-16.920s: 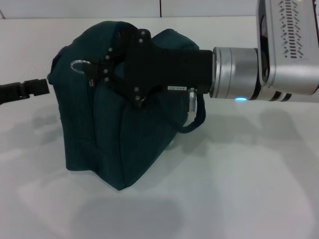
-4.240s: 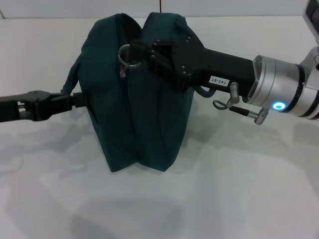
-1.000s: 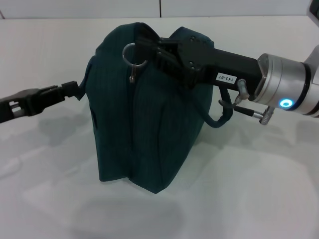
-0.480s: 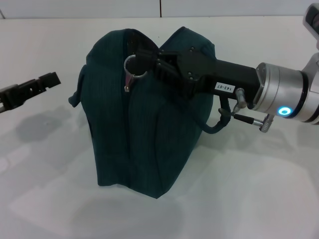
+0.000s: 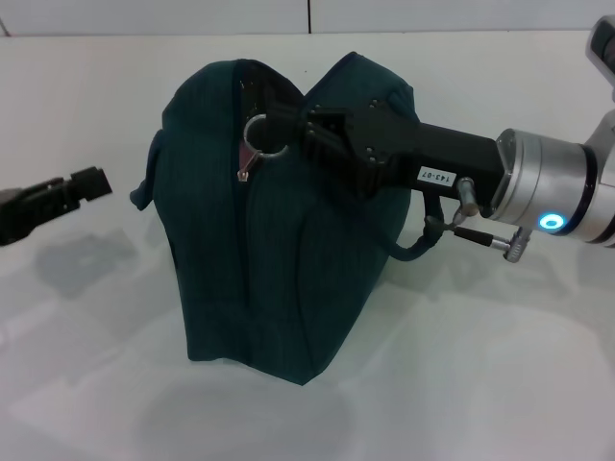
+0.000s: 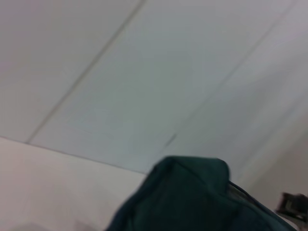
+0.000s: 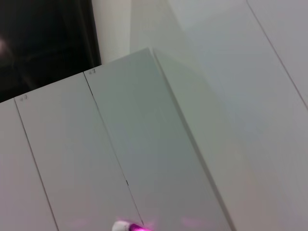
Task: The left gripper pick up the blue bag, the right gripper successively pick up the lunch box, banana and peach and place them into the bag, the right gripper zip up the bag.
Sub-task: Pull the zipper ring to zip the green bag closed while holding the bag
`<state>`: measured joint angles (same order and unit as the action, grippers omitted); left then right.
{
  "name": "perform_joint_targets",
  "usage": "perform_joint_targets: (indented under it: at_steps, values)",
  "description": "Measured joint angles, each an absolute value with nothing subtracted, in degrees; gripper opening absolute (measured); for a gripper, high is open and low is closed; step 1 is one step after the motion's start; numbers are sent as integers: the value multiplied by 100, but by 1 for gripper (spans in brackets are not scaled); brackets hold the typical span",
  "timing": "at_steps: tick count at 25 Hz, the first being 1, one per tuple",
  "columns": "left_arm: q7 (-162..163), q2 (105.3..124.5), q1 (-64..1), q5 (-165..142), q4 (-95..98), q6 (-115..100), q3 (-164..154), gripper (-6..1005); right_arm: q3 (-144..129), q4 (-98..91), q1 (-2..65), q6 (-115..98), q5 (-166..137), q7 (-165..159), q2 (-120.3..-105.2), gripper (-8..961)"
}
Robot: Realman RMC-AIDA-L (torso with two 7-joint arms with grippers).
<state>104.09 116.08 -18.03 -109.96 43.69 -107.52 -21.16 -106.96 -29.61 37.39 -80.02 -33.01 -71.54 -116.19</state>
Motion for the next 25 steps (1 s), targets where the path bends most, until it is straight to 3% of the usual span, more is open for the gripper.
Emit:
perform_joint_targets:
  at_steps: [11,16,25]
  values:
    - [11785,11313,-2158,-11023,4589,-10992,-2379,379,-10706,-2963,3735,-7950,-3305,-7140,-11619,80]
    - [11960,11294,-2186,-10998,4829,-11213,-2382,590,-10767,-3010,3740,-7950,-3304,-7072,-11619,81]
    - [12307,11198,-2162,-11031,4860,-11257,-2814,813,-10798,-3015,3765,-7952,-3302,-6970,-11618,82]
